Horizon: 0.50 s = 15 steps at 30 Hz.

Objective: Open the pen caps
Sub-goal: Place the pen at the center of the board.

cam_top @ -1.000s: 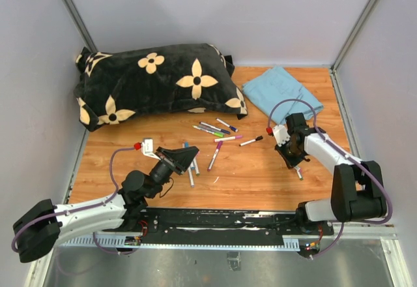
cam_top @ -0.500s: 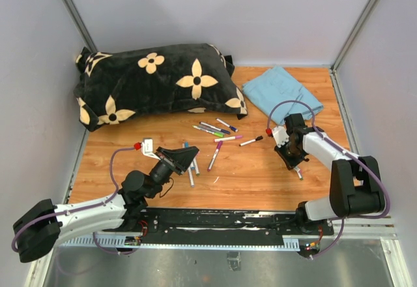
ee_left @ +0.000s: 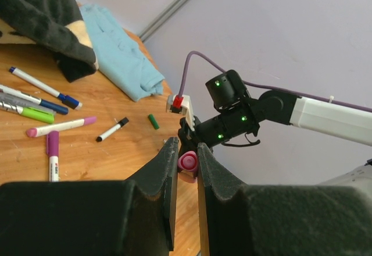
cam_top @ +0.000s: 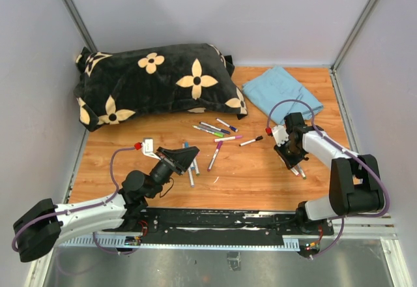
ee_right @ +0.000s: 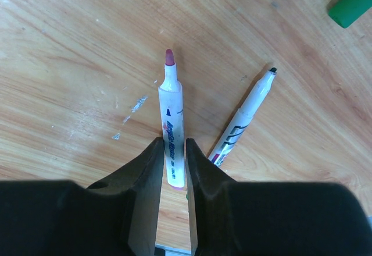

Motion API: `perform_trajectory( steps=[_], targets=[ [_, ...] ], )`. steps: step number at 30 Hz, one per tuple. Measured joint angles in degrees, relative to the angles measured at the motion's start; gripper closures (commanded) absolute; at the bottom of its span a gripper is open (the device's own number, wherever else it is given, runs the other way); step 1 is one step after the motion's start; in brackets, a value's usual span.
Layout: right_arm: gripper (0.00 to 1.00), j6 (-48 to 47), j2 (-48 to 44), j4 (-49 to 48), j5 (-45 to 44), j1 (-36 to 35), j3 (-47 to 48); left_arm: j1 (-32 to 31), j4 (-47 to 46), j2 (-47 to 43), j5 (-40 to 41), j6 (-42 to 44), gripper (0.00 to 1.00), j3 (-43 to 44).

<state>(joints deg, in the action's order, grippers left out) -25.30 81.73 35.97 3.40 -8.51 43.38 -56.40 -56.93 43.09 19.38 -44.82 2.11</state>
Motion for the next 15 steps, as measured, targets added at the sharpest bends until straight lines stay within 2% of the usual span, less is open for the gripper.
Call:
perform_trajectory(
  steps=[15],
  targets=[
    [0.75,0.0,0.3,0.1,0.1,0.0,0.2,0.0,0.0,0.1,-0.1,-0.1,1.0,0.0]
  ],
)
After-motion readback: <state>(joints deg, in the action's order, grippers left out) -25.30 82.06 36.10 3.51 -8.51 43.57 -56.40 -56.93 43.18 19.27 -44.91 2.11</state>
